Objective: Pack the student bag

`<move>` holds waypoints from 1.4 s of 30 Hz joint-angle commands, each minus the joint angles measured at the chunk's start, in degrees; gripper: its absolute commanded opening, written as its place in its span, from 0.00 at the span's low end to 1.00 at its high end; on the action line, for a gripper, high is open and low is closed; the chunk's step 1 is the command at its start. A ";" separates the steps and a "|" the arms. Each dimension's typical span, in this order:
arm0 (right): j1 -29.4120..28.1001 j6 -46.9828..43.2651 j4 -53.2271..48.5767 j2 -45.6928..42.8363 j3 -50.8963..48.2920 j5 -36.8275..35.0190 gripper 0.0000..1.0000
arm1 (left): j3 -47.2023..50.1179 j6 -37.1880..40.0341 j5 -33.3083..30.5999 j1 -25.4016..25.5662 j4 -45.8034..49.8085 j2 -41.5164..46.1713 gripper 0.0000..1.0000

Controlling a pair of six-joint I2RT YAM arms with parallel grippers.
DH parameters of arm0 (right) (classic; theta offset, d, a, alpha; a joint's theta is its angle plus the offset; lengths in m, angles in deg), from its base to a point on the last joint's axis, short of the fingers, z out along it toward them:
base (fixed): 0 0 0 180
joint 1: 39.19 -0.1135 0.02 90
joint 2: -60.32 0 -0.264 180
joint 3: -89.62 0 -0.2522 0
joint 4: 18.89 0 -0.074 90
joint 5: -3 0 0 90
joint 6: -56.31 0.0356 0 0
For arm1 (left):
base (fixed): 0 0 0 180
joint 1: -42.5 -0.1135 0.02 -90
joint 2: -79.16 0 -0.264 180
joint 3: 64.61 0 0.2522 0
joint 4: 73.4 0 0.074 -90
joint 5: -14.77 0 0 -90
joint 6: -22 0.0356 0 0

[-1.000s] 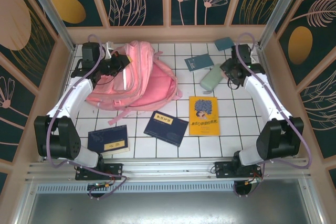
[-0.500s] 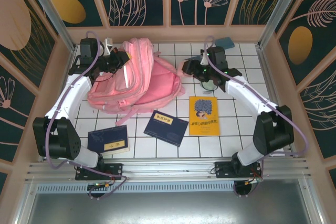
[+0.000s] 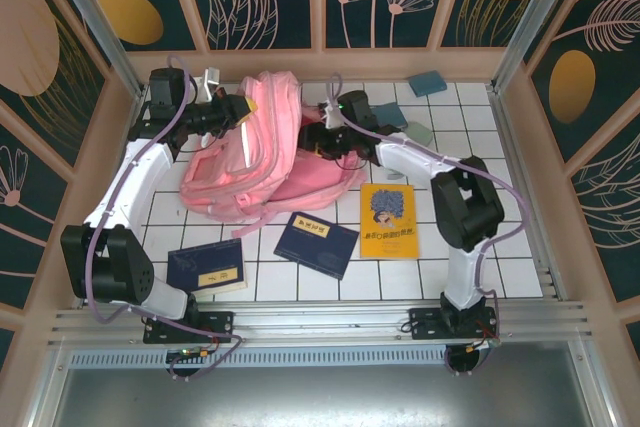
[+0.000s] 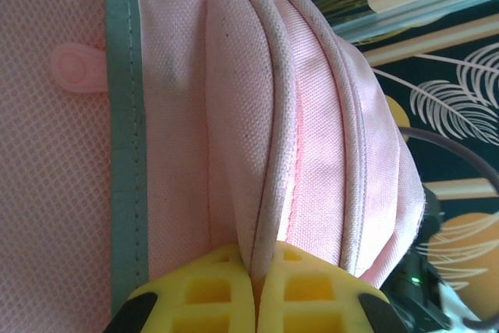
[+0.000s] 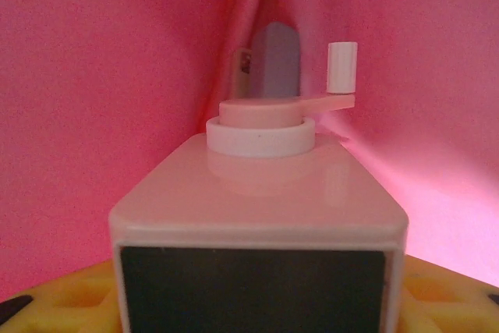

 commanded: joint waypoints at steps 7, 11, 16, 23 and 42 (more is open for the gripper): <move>-5.17 12.11 5.98 10.27 11.41 -3.39 0.22 | -5.37 -0.58 8.90 -0.21 -11.11 2.17 0.00; -5.86 19.37 7.59 16.20 16.09 -4.03 0.24 | -7.15 -0.80 11.11 -0.25 -12.22 0.67 0.00; -7.69 20.13 4.92 22.24 25.56 -4.58 0.31 | -7.68 -1.25 11.83 -0.18 -12.77 -0.84 0.00; -9.06 23.52 4.43 27.22 29.73 -5.46 0.56 | -7.66 -1.07 11.72 -0.18 -12.52 -1.08 0.00; -6.62 16.97 7.74 15.03 16.59 -9.12 0.96 | -8.80 1.65 8.95 -0.27 -8.29 -0.32 0.00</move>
